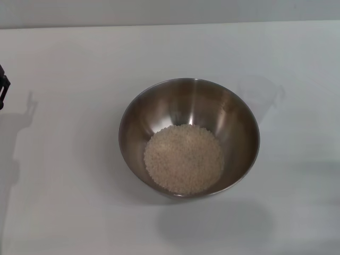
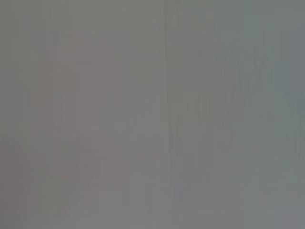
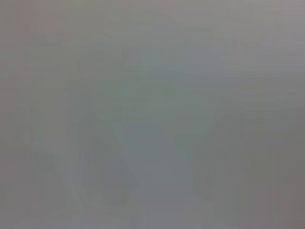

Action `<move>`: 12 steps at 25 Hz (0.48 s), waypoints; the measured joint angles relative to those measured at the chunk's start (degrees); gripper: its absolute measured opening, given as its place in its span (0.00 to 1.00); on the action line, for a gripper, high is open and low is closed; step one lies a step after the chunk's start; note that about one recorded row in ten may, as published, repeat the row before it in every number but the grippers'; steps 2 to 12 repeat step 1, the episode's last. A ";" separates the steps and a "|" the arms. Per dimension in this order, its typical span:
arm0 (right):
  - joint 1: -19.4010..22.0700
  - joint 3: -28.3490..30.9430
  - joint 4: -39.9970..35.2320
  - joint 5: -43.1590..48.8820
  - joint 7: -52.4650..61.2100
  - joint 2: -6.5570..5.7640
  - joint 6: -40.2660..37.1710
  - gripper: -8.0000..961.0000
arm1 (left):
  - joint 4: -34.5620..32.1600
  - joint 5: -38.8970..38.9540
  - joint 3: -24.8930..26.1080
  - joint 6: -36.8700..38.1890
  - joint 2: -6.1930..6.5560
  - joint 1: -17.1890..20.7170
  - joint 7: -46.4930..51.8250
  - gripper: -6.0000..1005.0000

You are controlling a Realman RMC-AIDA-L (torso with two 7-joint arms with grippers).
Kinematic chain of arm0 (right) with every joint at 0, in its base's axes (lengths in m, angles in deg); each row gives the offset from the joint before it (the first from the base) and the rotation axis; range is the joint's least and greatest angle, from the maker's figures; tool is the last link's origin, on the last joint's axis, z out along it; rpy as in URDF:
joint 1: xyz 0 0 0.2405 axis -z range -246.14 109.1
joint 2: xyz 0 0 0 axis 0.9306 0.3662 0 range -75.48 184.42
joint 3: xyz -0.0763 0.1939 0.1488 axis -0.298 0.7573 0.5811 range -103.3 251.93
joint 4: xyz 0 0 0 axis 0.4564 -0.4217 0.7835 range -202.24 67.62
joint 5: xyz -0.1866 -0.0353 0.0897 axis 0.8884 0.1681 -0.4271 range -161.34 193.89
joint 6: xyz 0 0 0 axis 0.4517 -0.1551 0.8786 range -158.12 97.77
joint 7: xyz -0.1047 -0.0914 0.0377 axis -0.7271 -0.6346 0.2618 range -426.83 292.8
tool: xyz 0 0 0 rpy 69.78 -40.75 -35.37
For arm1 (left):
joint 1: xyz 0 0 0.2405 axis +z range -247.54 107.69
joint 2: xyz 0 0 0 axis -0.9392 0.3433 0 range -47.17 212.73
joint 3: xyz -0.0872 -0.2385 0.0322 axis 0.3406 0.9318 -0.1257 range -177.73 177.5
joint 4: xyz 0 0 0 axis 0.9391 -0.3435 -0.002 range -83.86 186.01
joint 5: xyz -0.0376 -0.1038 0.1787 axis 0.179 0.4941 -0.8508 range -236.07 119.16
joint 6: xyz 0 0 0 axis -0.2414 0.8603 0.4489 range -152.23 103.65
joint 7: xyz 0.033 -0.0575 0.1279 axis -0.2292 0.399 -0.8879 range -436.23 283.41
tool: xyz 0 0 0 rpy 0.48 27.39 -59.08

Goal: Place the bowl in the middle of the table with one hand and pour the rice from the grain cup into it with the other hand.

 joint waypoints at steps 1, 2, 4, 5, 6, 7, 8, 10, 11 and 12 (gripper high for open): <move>0.23 0.44 -0.05 0.00 0.52 0.00 -0.23 0.80 | 0.01 0.00 0.00 -0.02 0.00 0.04 0.01 0.82; 0.23 0.44 -0.05 0.00 0.52 0.00 -0.23 0.80 | 0.01 0.00 0.00 -0.02 0.00 0.04 0.01 0.82; 0.23 0.44 -0.05 0.00 0.52 0.00 -0.23 0.80 | 0.01 0.00 0.00 -0.02 0.00 0.04 0.01 0.82; 0.23 0.44 -0.05 0.00 0.52 0.00 -0.23 0.80 | 0.01 0.00 0.00 -0.02 0.00 0.04 0.01 0.82; 0.23 0.44 -0.05 0.00 0.52 0.00 -0.23 0.80 | 0.01 0.00 0.00 -0.02 0.00 0.04 0.01 0.82; 0.23 0.44 -0.05 0.00 0.52 0.00 -0.23 0.80 | 0.01 0.00 0.00 -0.02 0.00 0.04 0.01 0.82; 0.23 0.44 -0.05 0.00 0.52 0.00 -0.23 0.80 | 0.01 0.00 0.00 -0.02 0.00 0.04 0.01 0.82; 0.23 0.44 -0.05 0.00 0.52 0.00 -0.23 0.80 | 0.01 0.00 0.00 -0.02 0.00 0.04 0.01 0.82; 0.23 0.44 -0.05 0.00 0.52 0.00 -0.23 0.80 | 0.01 0.00 0.00 -0.02 0.00 0.04 0.01 0.82; 0.23 0.44 -0.05 0.00 0.52 0.00 -0.23 0.80 | 0.01 0.00 0.00 -0.02 0.00 0.04 0.01 0.82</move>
